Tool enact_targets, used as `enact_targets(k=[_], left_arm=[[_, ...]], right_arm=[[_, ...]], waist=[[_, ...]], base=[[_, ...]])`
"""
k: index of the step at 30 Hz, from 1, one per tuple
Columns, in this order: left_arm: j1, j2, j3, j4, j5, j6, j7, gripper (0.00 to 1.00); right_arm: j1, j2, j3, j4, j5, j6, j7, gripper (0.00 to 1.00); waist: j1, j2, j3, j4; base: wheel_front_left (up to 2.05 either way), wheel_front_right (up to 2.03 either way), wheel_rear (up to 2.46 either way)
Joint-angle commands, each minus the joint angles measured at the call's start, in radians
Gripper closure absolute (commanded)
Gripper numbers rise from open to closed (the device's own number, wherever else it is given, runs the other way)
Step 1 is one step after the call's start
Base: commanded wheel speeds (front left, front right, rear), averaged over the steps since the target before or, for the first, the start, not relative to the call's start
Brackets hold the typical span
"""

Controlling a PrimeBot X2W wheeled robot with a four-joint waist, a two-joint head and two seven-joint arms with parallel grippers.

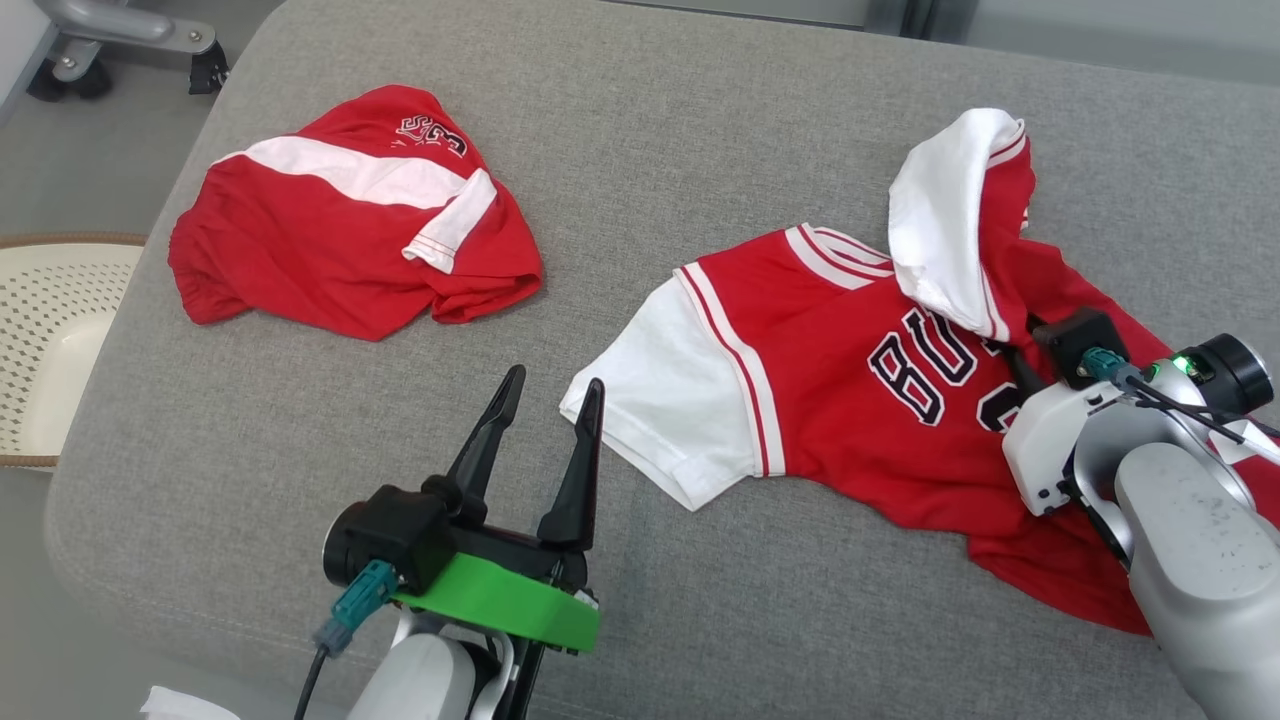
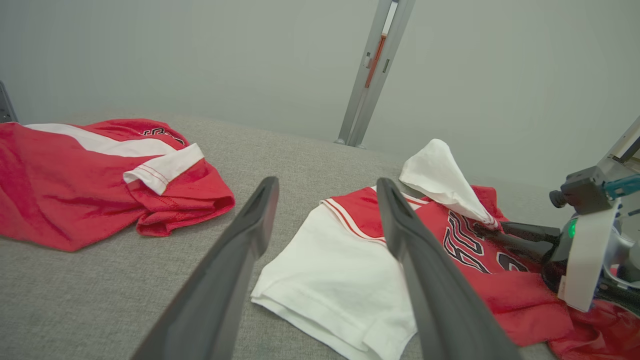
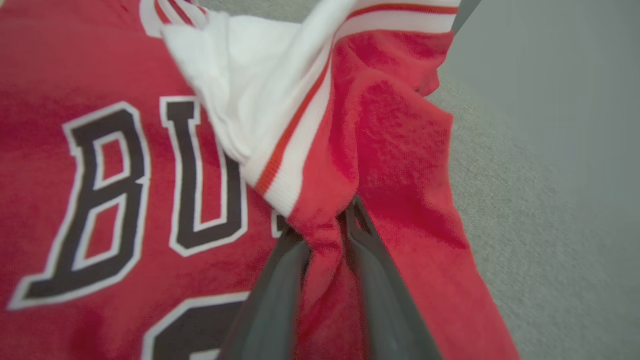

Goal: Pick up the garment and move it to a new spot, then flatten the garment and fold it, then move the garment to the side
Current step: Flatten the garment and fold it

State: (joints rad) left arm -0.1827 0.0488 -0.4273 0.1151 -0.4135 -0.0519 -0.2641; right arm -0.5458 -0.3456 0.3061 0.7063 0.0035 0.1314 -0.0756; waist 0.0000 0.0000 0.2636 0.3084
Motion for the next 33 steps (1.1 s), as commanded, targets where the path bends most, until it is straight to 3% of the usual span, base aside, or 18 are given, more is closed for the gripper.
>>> enact_targets(k=[1, 6, 12, 18, 25, 26, 27, 33], left_arm=[[-0.011, 0.003, 0.002, 0.003, 0.001, 0.005, -0.001, 0.0], [-0.008, 0.003, -0.003, 0.006, -0.002, 0.002, -0.001, 0.0], [-0.011, 0.003, -0.01, -0.001, -0.006, 0.003, -0.001, 0.0], [-0.028, 0.003, -0.034, -0.005, -0.023, -0.006, 0.0, 0.0], [-0.053, 0.003, -0.073, -0.01, -0.046, -0.004, 0.0, 0.0], [-0.055, 0.003, -0.075, -0.01, -0.046, -0.003, 0.0, 0.0], [-0.057, 0.003, -0.076, -0.009, -0.045, -0.001, 0.0, 0.0], [-0.044, 0.003, -0.051, -0.001, -0.033, 0.011, 0.0, 0.0]], right_arm=[[-0.012, -0.003, -0.018, 0.015, -0.01, -0.001, -0.014, 1.0], [-0.044, -0.009, -0.053, 0.03, -0.016, -0.001, -0.044, 1.0], [-0.129, -0.066, -0.05, -0.002, -0.04, -0.001, -0.033, 1.0], [-0.27, -0.155, 0.113, -0.016, -0.03, -0.001, -0.001, 1.0], [-0.481, -0.239, 0.382, 0.091, -0.026, -0.001, -0.057, 1.0], [-0.501, -0.236, 0.407, 0.112, -0.02, -0.001, -0.066, 0.27], [-0.519, -0.226, 0.432, 0.144, -0.003, -0.001, -0.072, 0.0], [-0.527, -0.15, 0.447, 0.25, 0.088, -0.001, -0.14, 0.0]], waist=[[0.0, 0.0, -0.006, -0.006], [0.0, 0.0, -0.023, -0.023], [0.0, 0.0, -0.022, -0.029], [0.0, 0.0, 0.012, 0.005], [0.0, 0.0, 0.056, 0.064], [0.0, 0.0, 0.057, 0.067], [0.0, 0.0, 0.058, 0.071], [0.0, 0.0, 0.032, 0.045]], base=[[0.0, 0.0, 0.0], [0.0, 0.0, 0.0], [0.0, 0.0, 0.0], [0.0, 0.0, 0.0], [0.0, 0.0, 0.0], [0.0, 0.0, 0.0], [0.0, 0.0, 0.0], [0.0, 0.0, 0.0]])
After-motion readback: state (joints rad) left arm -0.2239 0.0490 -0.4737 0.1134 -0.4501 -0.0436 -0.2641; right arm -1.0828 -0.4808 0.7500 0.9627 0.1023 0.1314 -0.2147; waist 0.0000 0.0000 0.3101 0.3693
